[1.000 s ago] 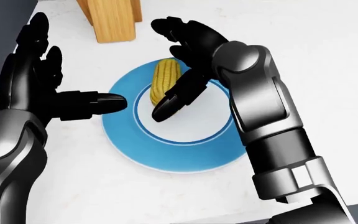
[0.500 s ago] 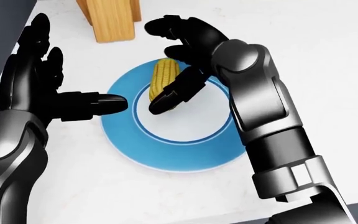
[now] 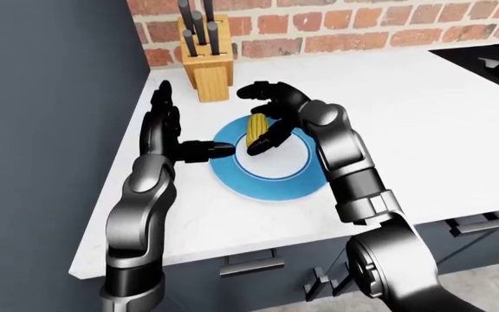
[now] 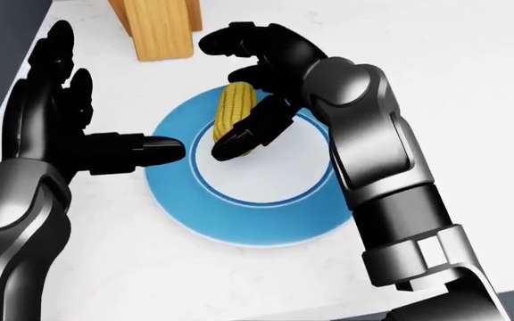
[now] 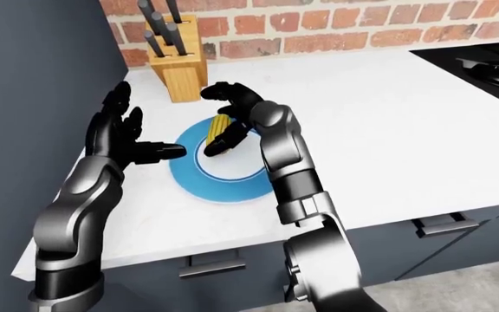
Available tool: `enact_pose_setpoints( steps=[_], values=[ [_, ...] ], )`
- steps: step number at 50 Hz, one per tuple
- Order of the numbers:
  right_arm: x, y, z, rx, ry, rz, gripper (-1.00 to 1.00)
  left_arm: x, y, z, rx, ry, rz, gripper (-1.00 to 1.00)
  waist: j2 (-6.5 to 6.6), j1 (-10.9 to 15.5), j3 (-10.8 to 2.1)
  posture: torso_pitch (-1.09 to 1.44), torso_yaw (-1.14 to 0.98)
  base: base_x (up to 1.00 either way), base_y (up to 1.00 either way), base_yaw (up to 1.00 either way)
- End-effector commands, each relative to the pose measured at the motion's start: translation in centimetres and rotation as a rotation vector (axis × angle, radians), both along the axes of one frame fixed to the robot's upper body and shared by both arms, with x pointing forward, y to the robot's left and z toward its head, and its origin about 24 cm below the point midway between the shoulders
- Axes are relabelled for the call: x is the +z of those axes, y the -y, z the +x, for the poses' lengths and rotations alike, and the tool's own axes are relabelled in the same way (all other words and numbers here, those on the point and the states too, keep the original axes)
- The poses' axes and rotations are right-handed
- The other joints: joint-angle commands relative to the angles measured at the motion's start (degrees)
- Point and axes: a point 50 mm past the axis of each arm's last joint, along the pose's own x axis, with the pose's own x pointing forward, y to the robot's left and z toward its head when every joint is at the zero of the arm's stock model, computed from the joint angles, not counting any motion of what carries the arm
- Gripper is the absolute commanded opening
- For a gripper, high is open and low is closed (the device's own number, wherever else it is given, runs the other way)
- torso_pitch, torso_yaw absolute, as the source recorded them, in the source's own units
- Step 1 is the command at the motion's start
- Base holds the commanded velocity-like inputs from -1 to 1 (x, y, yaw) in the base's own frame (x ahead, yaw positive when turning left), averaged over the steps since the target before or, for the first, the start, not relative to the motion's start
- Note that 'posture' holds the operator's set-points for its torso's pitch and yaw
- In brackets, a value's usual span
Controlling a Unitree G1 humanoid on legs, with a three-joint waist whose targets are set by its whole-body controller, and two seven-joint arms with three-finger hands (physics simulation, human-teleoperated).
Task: Place the corn on the rack of the oven.
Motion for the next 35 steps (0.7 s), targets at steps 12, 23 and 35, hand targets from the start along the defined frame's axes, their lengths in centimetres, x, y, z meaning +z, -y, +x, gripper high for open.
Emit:
enact_pose_setpoints(
  steps=[12,23,35],
  values=[
    [1.90,-0.35,-0.35,0.025,0.109,0.004,0.59,1.95,0.01,-0.20,0.000,0.097,0.003,1.00,0.13,0.05,-1.70,0.00,0.00,0.00,0.00,0.00],
    [2.03,-0.39,-0.38,0.027,0.128,-0.002,0.44,1.92,0.06,-0.20,-0.001,0.097,0.003,1.00,0.13,0.04,-1.77,0.00,0.00,0.00,0.00,0.00],
    [2.16,-0.26,-0.36,0.021,0.153,-0.004,0.26,1.87,0.13,-0.18,-0.003,0.097,0.003,1.00,0.09,0.06,-1.82,0.00,0.00,0.00,0.00,0.00]
  ],
)
